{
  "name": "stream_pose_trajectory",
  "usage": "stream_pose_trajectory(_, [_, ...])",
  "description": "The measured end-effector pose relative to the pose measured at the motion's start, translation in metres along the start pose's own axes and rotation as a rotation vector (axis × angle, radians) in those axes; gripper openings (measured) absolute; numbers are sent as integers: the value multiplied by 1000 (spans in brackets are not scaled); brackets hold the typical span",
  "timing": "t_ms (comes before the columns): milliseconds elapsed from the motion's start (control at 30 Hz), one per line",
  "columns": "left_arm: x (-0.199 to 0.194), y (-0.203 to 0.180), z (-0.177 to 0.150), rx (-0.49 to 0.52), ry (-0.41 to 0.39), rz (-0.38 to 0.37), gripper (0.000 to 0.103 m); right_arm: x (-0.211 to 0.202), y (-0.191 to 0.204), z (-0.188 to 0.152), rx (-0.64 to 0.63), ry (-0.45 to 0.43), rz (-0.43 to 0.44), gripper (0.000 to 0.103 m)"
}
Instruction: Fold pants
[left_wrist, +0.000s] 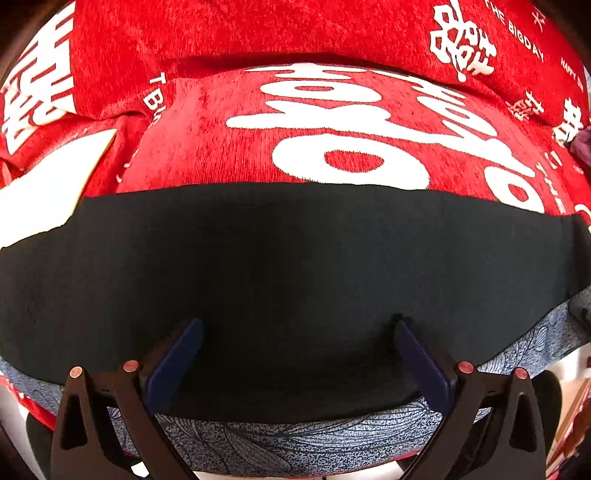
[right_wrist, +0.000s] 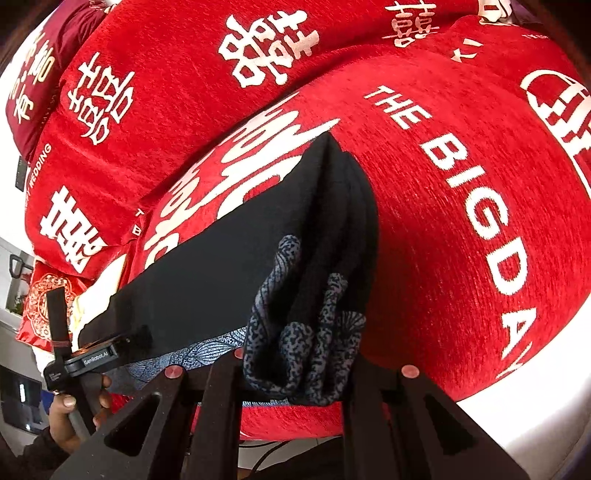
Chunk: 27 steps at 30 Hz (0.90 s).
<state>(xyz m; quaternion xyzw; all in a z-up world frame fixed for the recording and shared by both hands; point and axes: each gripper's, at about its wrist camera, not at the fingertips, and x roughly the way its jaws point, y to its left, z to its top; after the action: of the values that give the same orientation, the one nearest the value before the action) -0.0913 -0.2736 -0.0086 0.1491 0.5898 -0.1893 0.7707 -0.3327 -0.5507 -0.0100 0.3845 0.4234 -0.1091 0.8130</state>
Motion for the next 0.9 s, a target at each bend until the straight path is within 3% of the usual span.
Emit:
stream_pose_trajectory(100, [-4,8,-5,-6,11,-19,103,-5,14,-1,-50,-18,-27,12])
stream_pose_trajectory(267, [-10,49,-16,-118,0,20,103,-30,56,-7,-180,-88,-26,12])
stream_pose_trajectory(300, [0,53,-16,-118,34,9,103,-35,67,-8,-205,-103,-25,12])
stream_pose_trajectory(400, [1,49,-15,-86,16,22,103,-45,91,-10,-249,-132,-3,12])
stream_pose_trajectory(533, [-4,63,-12,-146,40,-27,103,-59,143,-14,-367,-163,37,12])
stream_pose_trajectory(733, [-20,122,-19,-237,14,-16,103,-65,244,-35,-610,-194,120,12])
stream_pose_trajectory(900, [-31,197,-29,-370,-1,-51,103,-32,319,-66,-793,-140,166,12])
